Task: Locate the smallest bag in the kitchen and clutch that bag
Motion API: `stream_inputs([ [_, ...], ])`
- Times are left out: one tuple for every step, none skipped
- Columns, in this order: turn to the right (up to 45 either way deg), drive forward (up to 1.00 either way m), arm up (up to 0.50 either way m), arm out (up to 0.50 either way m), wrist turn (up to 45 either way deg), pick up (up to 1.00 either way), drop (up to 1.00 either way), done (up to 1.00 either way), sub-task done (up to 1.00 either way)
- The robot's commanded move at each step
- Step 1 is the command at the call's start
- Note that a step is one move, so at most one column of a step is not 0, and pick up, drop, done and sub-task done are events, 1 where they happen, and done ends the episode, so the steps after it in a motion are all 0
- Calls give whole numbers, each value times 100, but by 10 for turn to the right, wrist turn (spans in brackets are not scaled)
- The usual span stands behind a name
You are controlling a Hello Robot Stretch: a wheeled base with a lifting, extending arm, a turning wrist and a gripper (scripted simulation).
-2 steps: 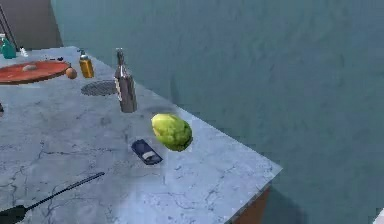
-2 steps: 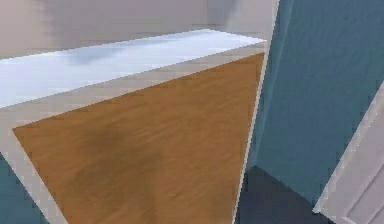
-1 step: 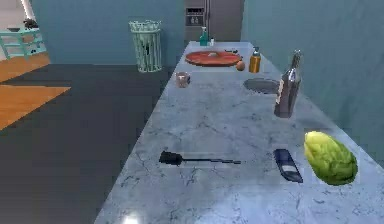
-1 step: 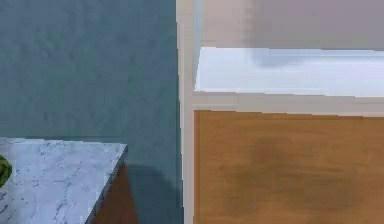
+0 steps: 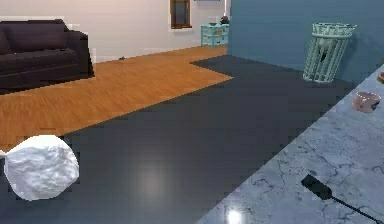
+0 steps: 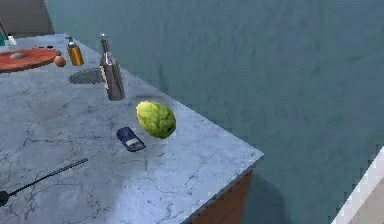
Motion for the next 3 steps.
stream_inputs([
  [-150,0,0,0,0,0,0,0,0],
  [0,0,50,0,0,0,0,0,0],
  [0,0,38,0,0,0,0,0,0],
])
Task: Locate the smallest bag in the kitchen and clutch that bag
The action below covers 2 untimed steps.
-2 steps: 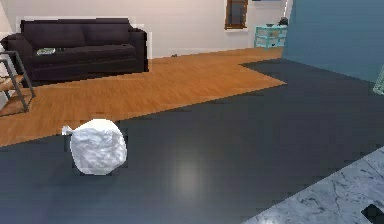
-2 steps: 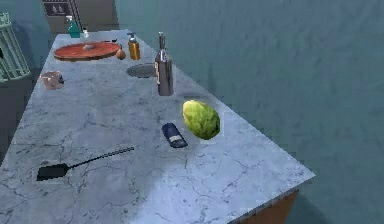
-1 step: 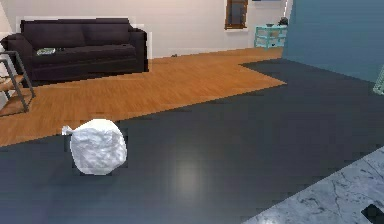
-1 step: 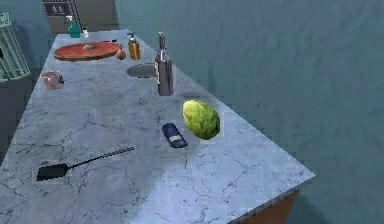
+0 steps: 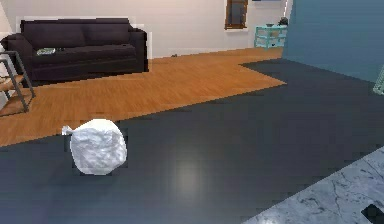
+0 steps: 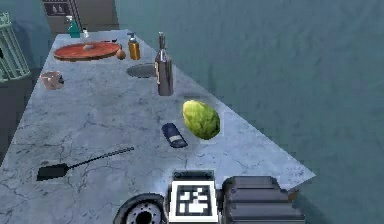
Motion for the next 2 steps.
stream_inputs([
  [0,0,0,26,0,0,0,0,0],
  [0,0,0,0,450,0,0,0,0],
])
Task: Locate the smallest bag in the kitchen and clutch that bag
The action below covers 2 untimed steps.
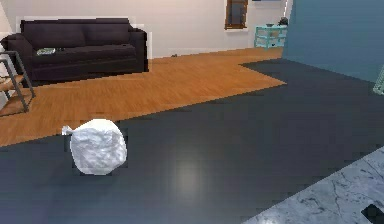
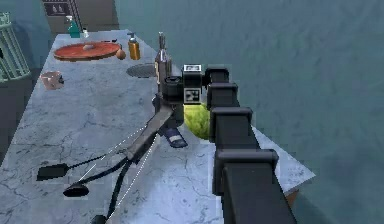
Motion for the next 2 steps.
stream_inputs([
  [0,0,0,0,450,0,0,0,0],
  [0,0,0,2,0,0,0,0,0],
])
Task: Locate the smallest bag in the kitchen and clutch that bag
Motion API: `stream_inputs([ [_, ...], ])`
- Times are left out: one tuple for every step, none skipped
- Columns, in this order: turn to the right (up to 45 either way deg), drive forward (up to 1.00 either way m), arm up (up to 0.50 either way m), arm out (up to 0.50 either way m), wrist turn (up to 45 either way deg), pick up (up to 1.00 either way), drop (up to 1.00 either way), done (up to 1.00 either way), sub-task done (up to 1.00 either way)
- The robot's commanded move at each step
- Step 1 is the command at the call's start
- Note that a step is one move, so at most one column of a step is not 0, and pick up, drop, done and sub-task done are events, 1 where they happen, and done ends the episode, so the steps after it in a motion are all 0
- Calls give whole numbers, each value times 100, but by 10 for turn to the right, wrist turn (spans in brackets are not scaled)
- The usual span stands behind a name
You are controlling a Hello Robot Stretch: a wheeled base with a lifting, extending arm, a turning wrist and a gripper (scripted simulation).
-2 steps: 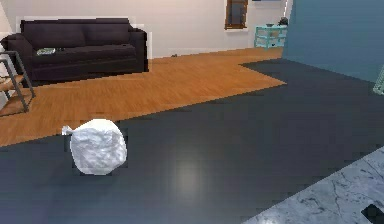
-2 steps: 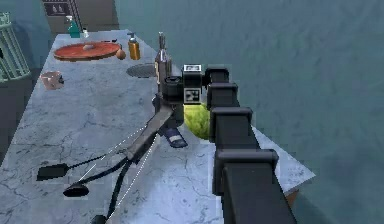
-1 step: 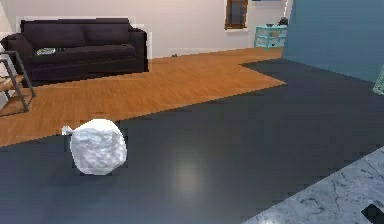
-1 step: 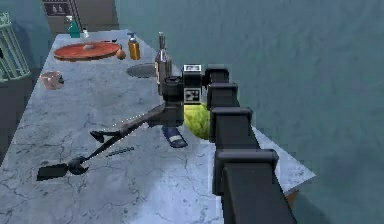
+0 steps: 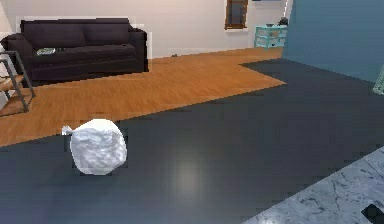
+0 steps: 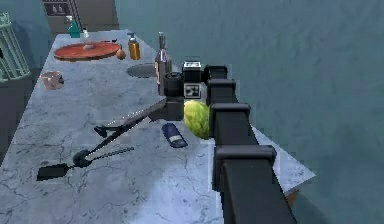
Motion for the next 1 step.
stream_inputs([
  [0,0,0,0,450,0,0,0,0],
])
